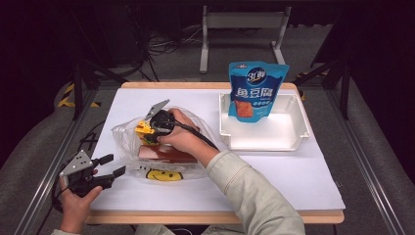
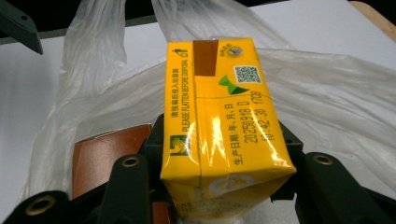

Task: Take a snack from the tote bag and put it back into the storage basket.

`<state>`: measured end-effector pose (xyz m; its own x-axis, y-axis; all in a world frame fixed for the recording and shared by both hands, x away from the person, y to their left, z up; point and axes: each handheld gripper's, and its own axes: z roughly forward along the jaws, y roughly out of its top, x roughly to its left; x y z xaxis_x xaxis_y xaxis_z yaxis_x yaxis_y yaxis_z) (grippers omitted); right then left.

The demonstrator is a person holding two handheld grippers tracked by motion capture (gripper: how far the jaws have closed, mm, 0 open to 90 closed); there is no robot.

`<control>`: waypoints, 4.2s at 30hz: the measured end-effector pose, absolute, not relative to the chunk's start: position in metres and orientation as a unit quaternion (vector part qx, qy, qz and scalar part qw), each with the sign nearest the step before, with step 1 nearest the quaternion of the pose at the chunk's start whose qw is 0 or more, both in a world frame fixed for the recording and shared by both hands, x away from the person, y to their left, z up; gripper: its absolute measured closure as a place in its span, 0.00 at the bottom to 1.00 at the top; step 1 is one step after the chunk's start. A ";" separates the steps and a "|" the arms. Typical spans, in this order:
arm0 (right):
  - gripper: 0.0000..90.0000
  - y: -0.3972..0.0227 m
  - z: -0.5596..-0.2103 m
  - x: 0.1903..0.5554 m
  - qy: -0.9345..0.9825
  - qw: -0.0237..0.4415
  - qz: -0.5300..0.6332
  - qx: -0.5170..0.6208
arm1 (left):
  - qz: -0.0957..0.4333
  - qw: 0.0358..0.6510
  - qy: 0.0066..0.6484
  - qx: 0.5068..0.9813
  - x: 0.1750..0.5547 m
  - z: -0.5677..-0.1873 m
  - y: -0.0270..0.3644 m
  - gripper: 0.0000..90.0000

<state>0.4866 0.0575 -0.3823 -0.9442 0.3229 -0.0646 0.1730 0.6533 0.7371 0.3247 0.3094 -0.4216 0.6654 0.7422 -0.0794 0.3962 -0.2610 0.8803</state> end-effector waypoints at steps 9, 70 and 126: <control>0.60 0.046 -0.365 0.487 0.892 0.096 0.417 0.146 | 0.179 0.485 0.366 0.773 0.325 -0.421 0.310 0.36; 0.60 -0.073 -0.271 0.464 0.852 0.126 0.485 0.151 | 0.175 0.482 0.363 0.778 0.330 -0.422 0.306 0.36; 0.59 -0.205 -0.292 0.503 0.834 0.195 0.446 0.260 | 0.174 0.477 0.364 0.781 0.331 -0.423 0.304 0.36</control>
<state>0.5031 -0.2053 -0.2916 -0.7886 0.6077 -0.0935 0.2597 0.4670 0.8453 0.3311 0.3036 -0.4227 0.6746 0.7343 -0.0760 0.4026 -0.2797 0.8716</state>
